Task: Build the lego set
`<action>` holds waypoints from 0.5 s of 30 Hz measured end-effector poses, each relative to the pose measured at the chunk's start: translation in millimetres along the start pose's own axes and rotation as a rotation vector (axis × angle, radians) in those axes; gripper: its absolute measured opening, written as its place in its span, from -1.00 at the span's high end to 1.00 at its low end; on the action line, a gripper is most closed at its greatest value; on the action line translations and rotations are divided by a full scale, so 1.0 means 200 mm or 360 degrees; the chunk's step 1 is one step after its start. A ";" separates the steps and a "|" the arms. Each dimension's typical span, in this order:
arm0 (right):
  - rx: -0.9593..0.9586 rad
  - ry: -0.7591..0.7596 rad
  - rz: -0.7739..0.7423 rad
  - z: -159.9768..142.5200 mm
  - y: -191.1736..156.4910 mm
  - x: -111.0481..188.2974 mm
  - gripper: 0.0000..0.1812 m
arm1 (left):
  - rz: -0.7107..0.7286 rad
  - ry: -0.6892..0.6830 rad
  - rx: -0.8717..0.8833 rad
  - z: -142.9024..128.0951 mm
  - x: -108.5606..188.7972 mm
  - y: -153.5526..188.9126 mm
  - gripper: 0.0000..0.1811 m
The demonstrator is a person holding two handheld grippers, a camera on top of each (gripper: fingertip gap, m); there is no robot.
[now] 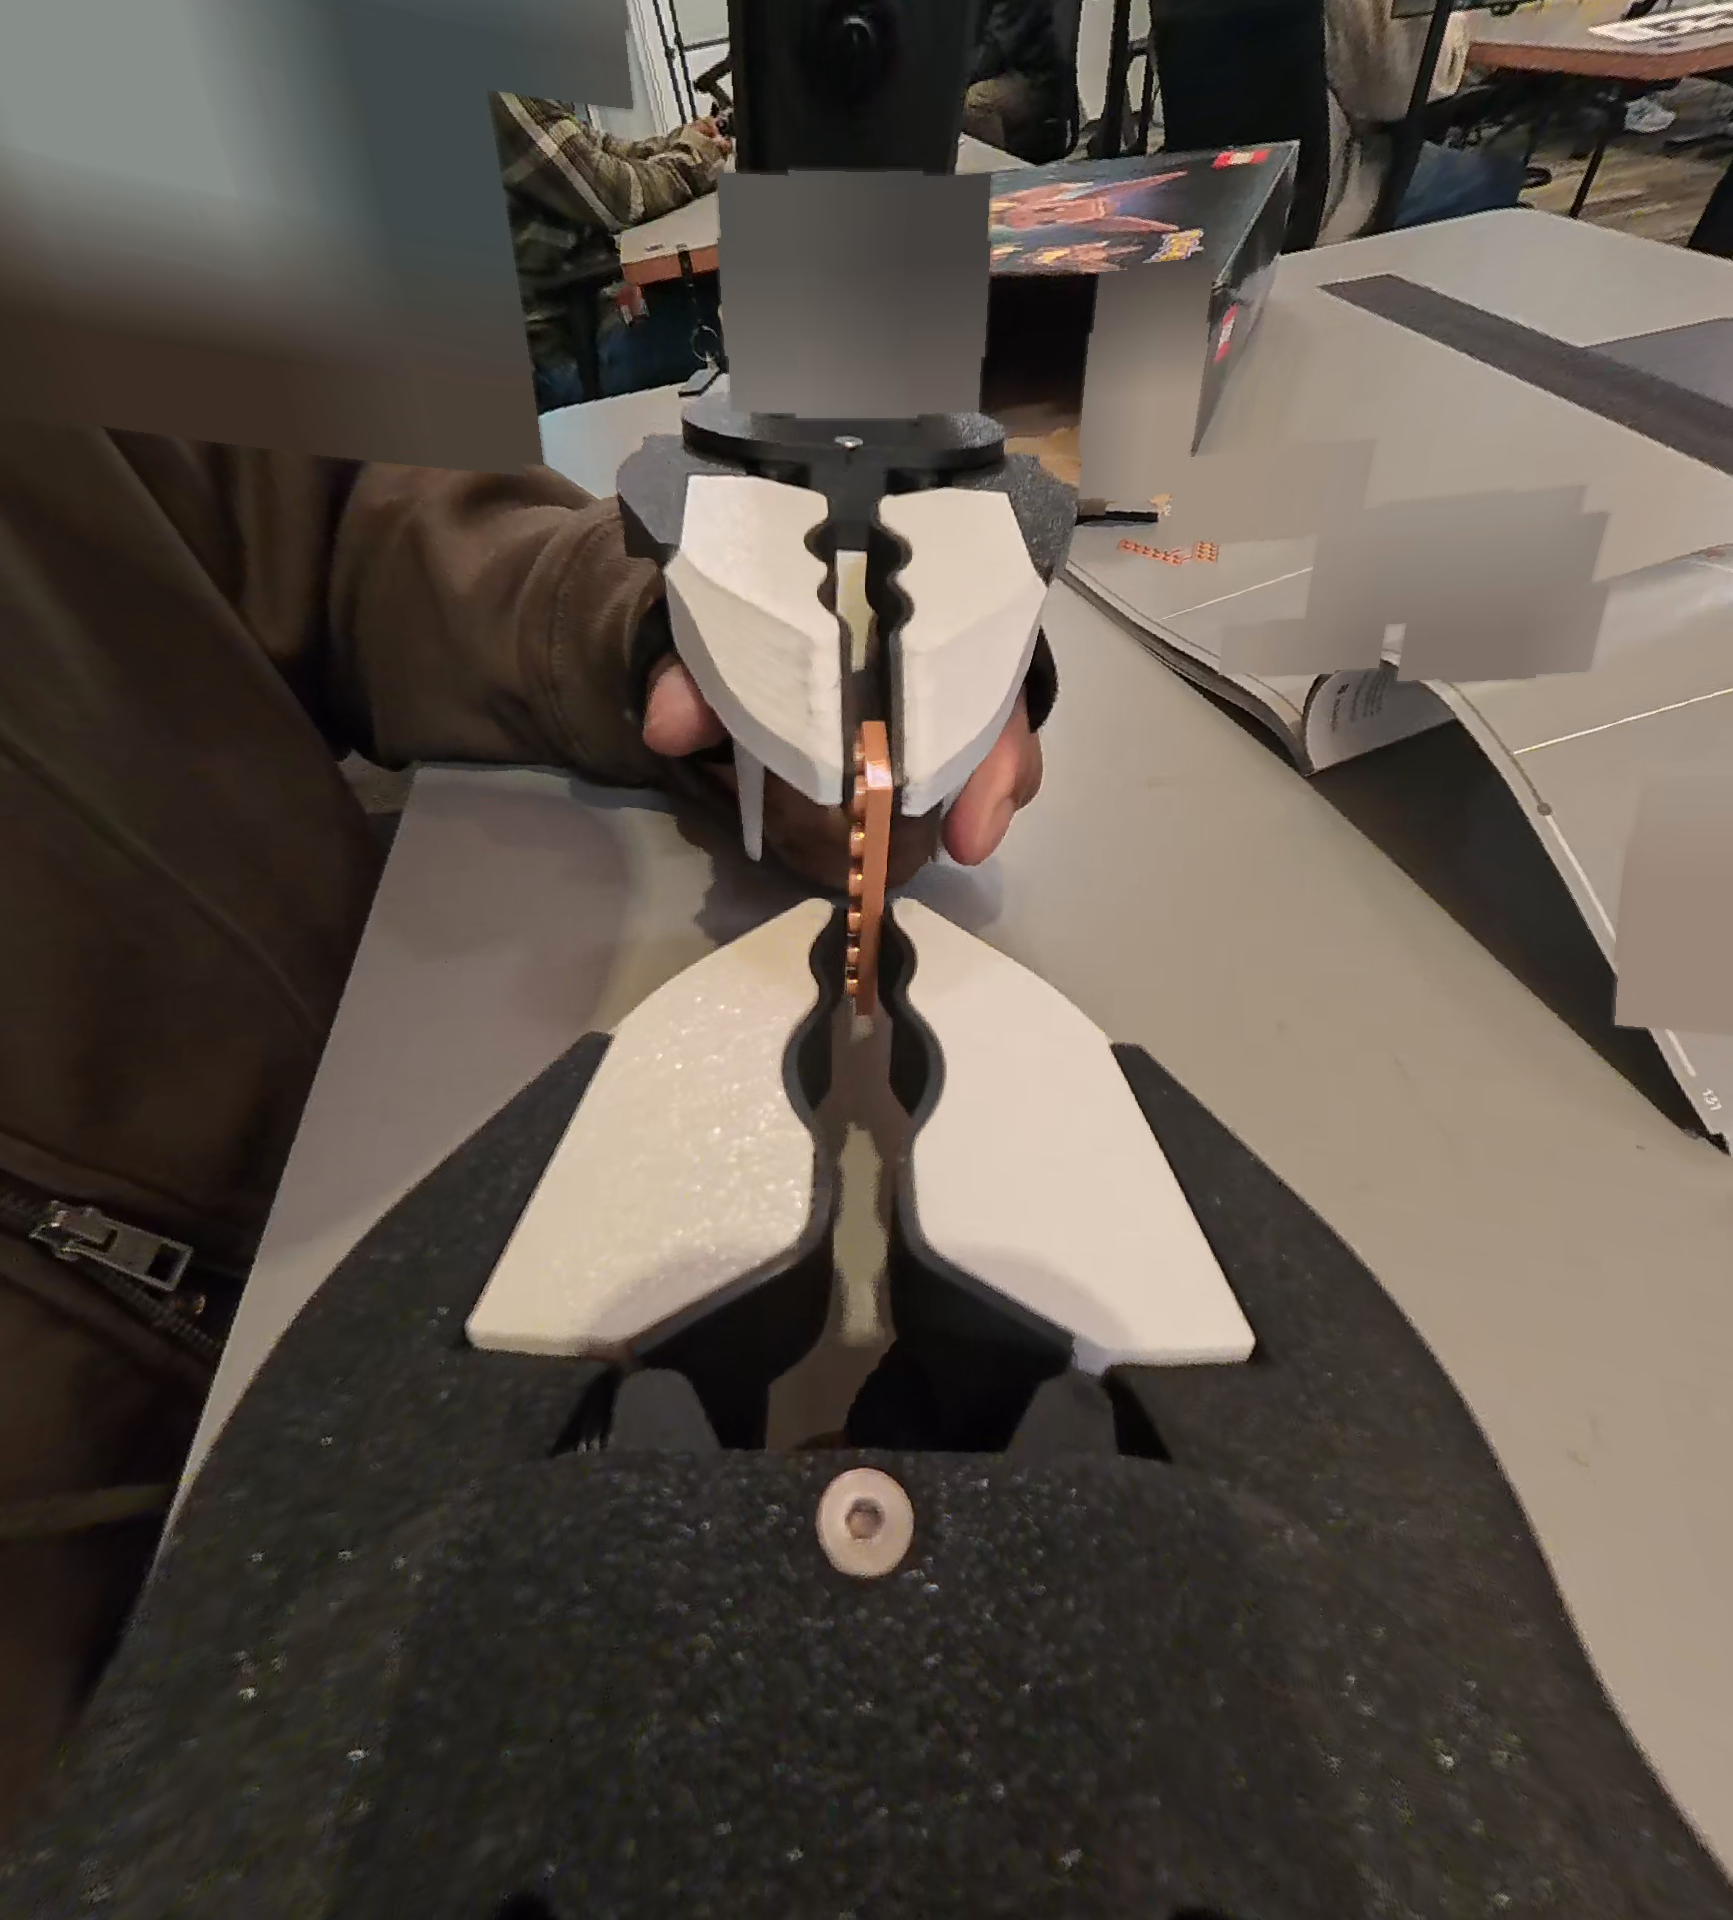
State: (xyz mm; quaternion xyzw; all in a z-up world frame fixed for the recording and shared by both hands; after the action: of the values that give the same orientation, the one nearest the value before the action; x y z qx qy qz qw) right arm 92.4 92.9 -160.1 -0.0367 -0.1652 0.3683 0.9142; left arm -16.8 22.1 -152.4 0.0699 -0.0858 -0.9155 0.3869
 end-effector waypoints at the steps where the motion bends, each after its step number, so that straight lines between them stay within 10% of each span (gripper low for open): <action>1: -0.0006 0.0000 0.0001 0.00 0.00 0.00 0.94 | 0.0002 0.0002 0.0004 0.00 0.00 0.00 0.95; 15: -0.0087 0.0030 -0.0020 0.00 0.03 0.04 0.94 | 0.0070 0.0084 0.0012 0.01 0.02 -0.04 0.83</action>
State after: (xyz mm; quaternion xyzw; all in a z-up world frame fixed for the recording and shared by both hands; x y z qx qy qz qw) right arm 94.0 101.8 -159.8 -0.0642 -0.1669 0.3576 0.9166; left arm -25.8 23.8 -151.6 0.0937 -0.0806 -0.9043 0.4086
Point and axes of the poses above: each gripper's, where its closed fingertips meet, x back along the fingers, z out of its top, y = z × x across the jaws, the point moved 8 cm from there along x, back along the fingers, and after that the axes turned 11 degrees about z, right-handed, at the moved point
